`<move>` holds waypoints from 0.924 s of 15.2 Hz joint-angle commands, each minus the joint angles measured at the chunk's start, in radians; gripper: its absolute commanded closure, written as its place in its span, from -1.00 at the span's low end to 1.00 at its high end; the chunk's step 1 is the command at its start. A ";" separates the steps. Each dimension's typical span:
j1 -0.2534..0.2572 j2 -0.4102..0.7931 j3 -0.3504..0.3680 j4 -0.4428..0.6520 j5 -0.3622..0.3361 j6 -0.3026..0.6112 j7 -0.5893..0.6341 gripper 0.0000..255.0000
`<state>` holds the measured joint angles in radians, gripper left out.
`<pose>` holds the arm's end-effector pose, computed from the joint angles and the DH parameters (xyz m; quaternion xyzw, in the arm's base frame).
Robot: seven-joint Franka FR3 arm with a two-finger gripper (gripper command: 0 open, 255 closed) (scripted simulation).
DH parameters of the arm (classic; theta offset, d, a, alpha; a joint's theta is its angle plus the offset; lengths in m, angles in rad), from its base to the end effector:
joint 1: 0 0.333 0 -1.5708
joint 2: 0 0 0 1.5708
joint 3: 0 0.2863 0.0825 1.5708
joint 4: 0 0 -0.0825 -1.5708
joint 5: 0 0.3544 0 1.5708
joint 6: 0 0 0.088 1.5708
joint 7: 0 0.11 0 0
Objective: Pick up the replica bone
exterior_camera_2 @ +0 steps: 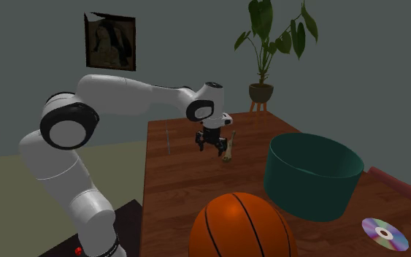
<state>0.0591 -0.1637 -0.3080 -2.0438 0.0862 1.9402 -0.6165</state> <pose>0.4780 -0.1213 0.4917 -0.9831 -0.1693 -0.0507 0.0485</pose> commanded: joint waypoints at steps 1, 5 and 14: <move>0.006 0.087 -0.018 0.096 0.052 -0.004 -0.071 -1.00; -0.004 0.244 -0.035 0.272 0.157 -0.024 -0.199 -1.00; -0.039 0.412 -0.024 0.436 0.267 -0.026 -0.319 -1.00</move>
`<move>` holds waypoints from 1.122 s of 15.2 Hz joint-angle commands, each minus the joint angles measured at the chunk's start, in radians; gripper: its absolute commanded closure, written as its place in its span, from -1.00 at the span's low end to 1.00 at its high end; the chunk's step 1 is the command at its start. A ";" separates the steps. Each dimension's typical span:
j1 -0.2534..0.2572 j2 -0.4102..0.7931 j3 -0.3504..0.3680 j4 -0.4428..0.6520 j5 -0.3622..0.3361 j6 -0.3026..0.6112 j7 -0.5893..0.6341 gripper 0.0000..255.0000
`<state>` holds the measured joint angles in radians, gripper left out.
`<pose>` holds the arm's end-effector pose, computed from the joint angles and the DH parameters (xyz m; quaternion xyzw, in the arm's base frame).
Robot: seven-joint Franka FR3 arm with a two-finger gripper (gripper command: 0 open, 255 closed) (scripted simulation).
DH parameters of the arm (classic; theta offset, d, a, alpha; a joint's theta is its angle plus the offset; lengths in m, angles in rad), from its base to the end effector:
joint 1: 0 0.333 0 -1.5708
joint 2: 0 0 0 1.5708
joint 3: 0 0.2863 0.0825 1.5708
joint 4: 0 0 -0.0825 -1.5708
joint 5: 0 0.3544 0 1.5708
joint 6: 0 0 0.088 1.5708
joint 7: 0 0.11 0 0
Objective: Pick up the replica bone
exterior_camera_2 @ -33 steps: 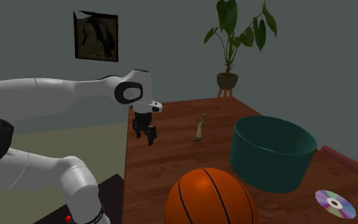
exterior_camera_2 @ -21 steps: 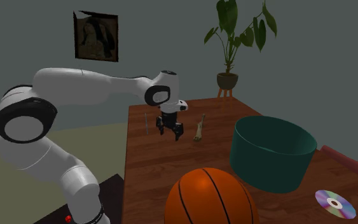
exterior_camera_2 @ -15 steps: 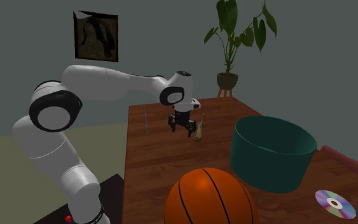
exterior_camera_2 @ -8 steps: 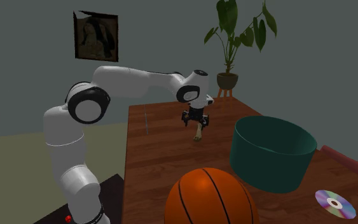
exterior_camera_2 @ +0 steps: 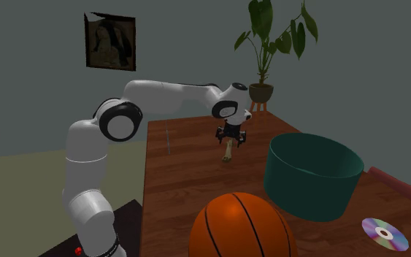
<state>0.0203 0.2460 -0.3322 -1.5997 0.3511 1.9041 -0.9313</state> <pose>0.5905 -0.1450 0.4789 -0.9567 -0.2587 -0.1042 0.0827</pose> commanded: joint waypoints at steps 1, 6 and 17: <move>0.000 0.004 0.001 -0.020 0.004 0.023 -0.008 -1.00; 0.002 0.007 0.003 -0.050 0.010 0.055 -0.018 1.00; 0.001 0.005 0.001 -0.026 0.006 0.030 -0.010 1.00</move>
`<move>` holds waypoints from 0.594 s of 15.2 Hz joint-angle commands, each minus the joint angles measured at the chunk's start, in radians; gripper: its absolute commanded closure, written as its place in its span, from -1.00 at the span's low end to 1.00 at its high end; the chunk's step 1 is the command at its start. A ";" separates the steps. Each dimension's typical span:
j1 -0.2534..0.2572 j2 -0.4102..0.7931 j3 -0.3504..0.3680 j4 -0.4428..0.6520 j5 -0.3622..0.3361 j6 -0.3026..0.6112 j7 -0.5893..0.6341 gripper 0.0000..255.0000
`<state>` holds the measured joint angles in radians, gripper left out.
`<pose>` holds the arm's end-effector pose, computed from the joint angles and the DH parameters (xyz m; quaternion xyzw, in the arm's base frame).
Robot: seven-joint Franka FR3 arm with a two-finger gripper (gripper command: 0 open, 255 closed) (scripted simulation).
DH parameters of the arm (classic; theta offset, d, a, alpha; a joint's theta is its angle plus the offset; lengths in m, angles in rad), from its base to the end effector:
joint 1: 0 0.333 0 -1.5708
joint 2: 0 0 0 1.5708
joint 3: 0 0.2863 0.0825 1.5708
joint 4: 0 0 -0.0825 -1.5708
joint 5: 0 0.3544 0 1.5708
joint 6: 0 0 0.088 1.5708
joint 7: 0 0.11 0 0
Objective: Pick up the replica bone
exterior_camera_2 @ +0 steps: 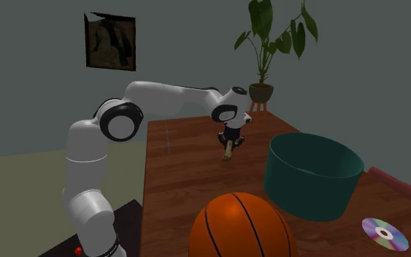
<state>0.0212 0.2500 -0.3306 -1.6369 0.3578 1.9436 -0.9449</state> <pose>0.5904 -0.1456 0.4631 -0.9566 -0.2590 -0.1045 0.0828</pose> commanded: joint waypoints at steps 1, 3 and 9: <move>-0.001 -0.001 -0.001 0.022 -0.003 -0.022 0.007 1.00; -0.002 -0.003 -0.002 0.046 -0.007 -0.047 0.014 1.00; -0.007 -0.004 -0.005 0.123 -0.014 -0.123 0.035 1.00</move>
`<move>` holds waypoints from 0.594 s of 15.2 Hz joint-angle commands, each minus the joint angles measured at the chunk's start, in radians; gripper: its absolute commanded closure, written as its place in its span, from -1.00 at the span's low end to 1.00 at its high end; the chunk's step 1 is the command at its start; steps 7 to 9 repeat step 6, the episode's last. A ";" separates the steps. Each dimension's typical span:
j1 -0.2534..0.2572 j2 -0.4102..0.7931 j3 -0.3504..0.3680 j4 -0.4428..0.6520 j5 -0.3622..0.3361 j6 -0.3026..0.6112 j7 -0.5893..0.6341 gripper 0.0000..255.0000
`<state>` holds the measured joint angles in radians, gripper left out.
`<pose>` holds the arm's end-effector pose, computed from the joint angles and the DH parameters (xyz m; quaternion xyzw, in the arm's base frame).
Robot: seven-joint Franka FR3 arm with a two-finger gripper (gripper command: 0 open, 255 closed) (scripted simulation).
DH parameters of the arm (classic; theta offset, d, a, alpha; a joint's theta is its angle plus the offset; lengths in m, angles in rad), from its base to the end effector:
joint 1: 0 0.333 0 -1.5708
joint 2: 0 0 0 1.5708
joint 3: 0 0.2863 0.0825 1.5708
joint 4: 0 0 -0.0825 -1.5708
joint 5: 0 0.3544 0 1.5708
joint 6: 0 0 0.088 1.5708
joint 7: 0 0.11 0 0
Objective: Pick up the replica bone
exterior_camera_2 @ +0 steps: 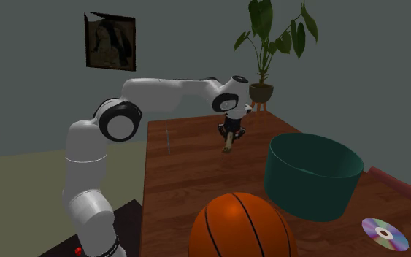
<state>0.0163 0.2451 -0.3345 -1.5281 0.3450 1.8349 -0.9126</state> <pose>0.5907 -0.1444 0.5059 -0.9566 -0.2590 -0.1047 0.0828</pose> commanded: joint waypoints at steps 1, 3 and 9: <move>-0.003 0.001 -0.001 0.029 -0.002 -0.028 0.005 1.00; -0.005 0.003 -0.002 0.058 -0.003 -0.054 0.012 1.00; -0.007 0.005 -0.003 0.076 -0.003 -0.070 0.015 1.00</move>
